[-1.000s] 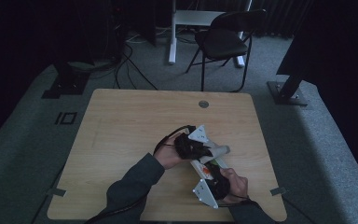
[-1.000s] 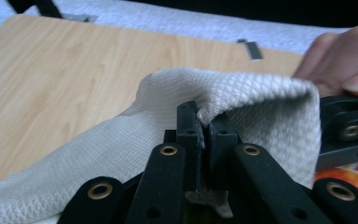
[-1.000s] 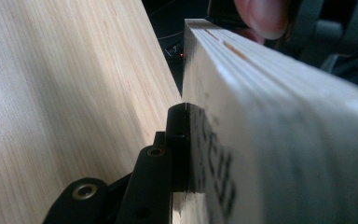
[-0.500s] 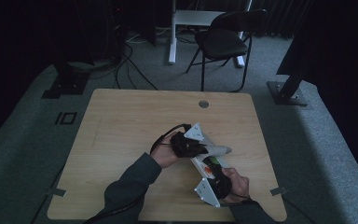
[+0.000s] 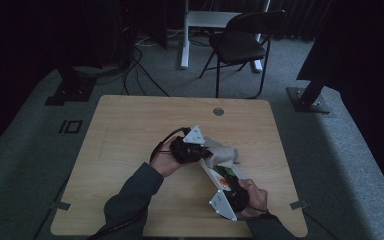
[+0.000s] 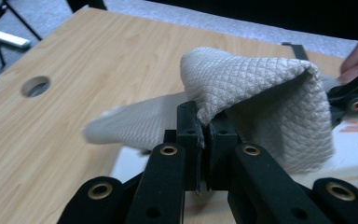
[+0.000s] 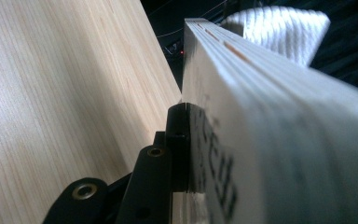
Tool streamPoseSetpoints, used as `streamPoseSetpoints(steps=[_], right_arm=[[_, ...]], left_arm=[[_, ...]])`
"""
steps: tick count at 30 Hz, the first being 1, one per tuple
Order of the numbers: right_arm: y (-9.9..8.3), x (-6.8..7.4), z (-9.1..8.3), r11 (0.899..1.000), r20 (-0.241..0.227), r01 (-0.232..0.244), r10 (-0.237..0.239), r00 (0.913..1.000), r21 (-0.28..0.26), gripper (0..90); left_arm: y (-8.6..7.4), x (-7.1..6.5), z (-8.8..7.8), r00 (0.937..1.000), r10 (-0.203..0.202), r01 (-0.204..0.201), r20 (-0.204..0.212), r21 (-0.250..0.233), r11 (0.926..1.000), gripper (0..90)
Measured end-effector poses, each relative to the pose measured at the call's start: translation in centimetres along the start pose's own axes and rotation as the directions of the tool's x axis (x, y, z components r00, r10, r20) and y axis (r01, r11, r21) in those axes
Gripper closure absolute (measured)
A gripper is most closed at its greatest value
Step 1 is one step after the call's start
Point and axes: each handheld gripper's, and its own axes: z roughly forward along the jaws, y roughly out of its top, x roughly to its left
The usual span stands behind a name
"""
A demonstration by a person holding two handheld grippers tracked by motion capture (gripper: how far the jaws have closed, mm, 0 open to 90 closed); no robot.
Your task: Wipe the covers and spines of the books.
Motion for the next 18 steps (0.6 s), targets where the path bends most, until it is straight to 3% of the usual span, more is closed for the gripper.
streamPoseSetpoints(steps=[6,18], right_arm=[[-0.1,0.0,0.2,1.0,-0.005,0.0,0.0,1.0,0.004,77.9],[-0.3,-0.1,0.3,1.0,-0.013,-0.021,0.022,0.9997,0.016,77.9]], left_arm=[[-0.6,-0.1,-0.8,1.0,0.004,-0.004,0.004,-0.017,0.9999,87.0],[-0.4,-3.4,-1.3,0.9927,0.092,-0.087,0.078,-0.06,0.9944,87.1]])
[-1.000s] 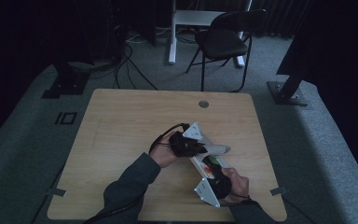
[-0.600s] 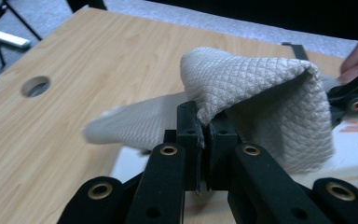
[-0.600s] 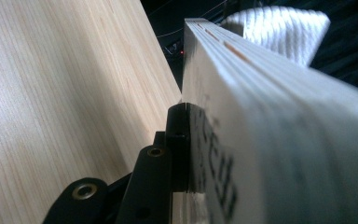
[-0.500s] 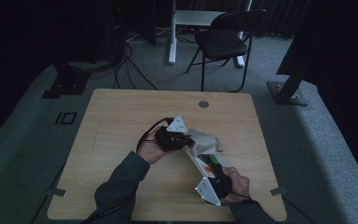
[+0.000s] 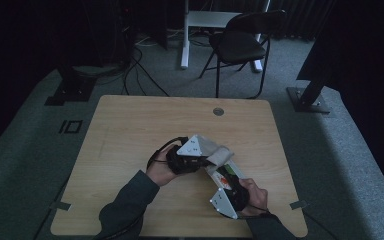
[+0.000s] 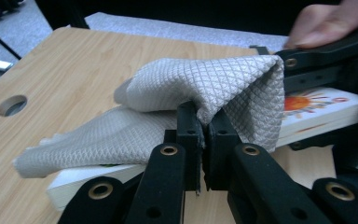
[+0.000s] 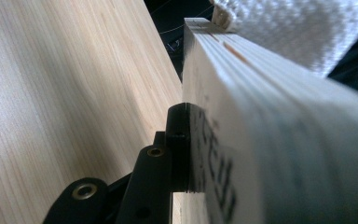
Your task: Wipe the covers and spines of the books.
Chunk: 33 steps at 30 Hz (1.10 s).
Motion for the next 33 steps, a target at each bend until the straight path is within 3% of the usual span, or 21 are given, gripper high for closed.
streamPoseSetpoints(steps=[8,13,14,23,26,31,33], right_arm=[[-0.2,-0.3,0.1,1.0,0.008,0.002,-0.002,1.0,0.0,77.9],[-0.2,-0.3,0.0,1.0,0.008,-0.002,0.002,1.0,0.001,77.9],[-0.2,-0.4,0.0,1.0,0.009,-0.004,0.004,1.0,0.001,77.9],[-0.1,-0.3,0.0,1.0,0.003,-0.003,0.003,1.0,-0.009,77.9],[-0.1,-0.3,0.0,1.0,0.003,-0.005,0.005,1.0,-0.012,77.8],[-0.1,-0.4,-0.1,1.0,0.001,-0.007,0.007,1.0,-0.014,77.8],[-0.1,-0.4,-0.1,1.0,0.003,-0.009,0.009,1.0,-0.014,77.8]], left_arm=[[0.3,-1.1,-0.2,0.9982,0.019,-0.017,0.058,-0.032,0.9993,87.1],[0.3,-0.9,-0.3,0.9987,0.018,-0.017,0.048,-0.038,0.9991,87.0],[0.2,-0.3,-0.4,0.9998,0.007,-0.006,0.016,-0.029,0.9996,87.0],[-0.6,2.4,-0.5,0.9948,-0.075,0.073,-0.069,-0.032,0.9968,87.1],[-1.0,3.4,-0.6,0.988,-0.109,0.105,-0.109,-0.042,0.9935,87.1],[-1.2,3.9,-0.7,0.9832,-0.118,0.113,-0.139,-0.047,0.9926,87.1],[-1.4,4.2,-0.8,0.978,-0.126,0.119,-0.166,-0.053,0.9915,87.1]])
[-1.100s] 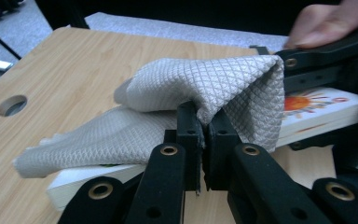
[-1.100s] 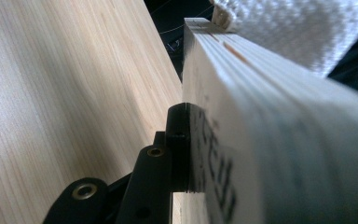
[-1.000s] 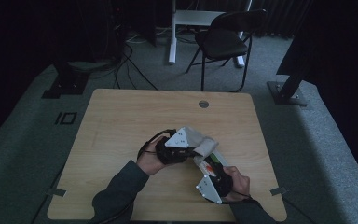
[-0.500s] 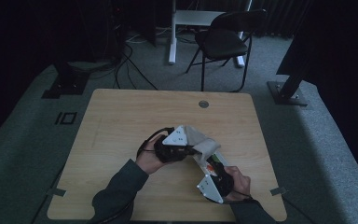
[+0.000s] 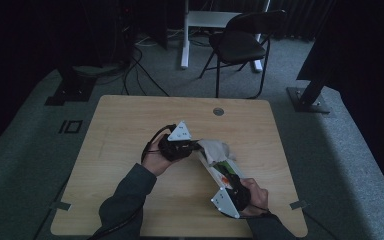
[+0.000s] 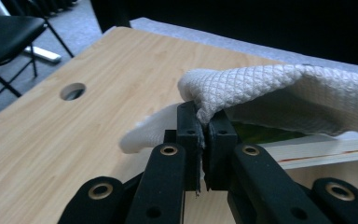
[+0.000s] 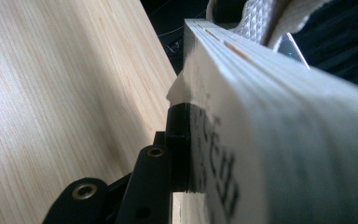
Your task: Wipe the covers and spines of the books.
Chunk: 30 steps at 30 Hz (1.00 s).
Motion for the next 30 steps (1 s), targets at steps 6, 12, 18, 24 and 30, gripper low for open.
streamPoseSetpoints(steps=[6,12,18,24,30], right_arm=[[0.0,0.0,0.0,1.0,0.0,-0.001,0.001,1.0,-0.002,77.8],[0.0,0.0,-0.1,1.0,-0.001,-0.007,0.007,1.0,0.002,77.7],[-0.2,-0.3,-0.1,1.0,-0.004,-0.026,0.026,0.9997,-0.003,77.8],[-0.6,-1.1,-0.3,0.997,-0.012,-0.082,0.081,0.9966,-0.012,77.8],[-0.9,-1.6,-0.3,0.991,-0.035,-0.131,0.13,0.9909,-0.02,77.8]], left_arm=[[-0.5,1.1,-0.1,0.9985,-0.038,0.037,-0.041,-0.015,0.9992,87.2],[-1.0,1.6,-0.4,0.9947,-0.066,0.063,-0.079,-0.031,0.9975,87.5],[-1.3,2.3,-1.0,0.9893,-0.085,0.079,-0.118,-0.05,0.9956,87.9],[-2.1,3.2,-1.9,0.98,-0.127,0.116,-0.153,-0.079,0.9902,88.0],[-2.4,3.6,-2.7,0.9746,-0.146,0.129,-0.17,-0.107,0.9859,88.1]])
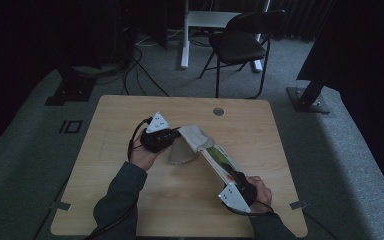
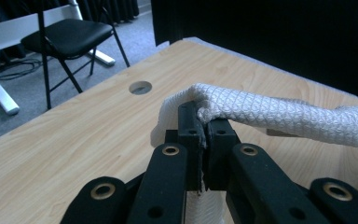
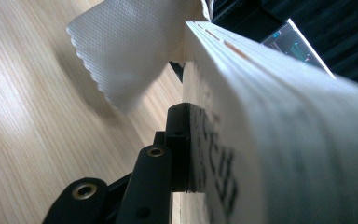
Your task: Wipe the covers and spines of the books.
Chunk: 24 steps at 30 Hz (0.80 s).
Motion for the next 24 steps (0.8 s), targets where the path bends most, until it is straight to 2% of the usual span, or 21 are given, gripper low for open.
streamPoseSetpoints(steps=[5,16,24], right_arm=[[-0.1,-0.4,-0.1,1.0,-0.008,-0.026,0.026,0.9996,-0.003,77.9],[-0.5,-0.8,0.0,0.997,-0.032,-0.082,0.082,0.9961,-0.003,77.9],[-0.8,-1.6,-0.1,0.985,-0.061,-0.173,0.171,0.9834,-0.025,77.9]], left_arm=[[-0.3,1.1,-1.0,0.9989,-0.036,0.035,-0.031,-0.027,0.999,88.1],[-0.8,2.1,-1.8,0.9962,-0.06,0.057,-0.063,-0.044,0.9974,88.2],[-1.2,2.1,-1.8,0.996,-0.066,0.063,-0.061,-0.043,0.9971,88.1]])
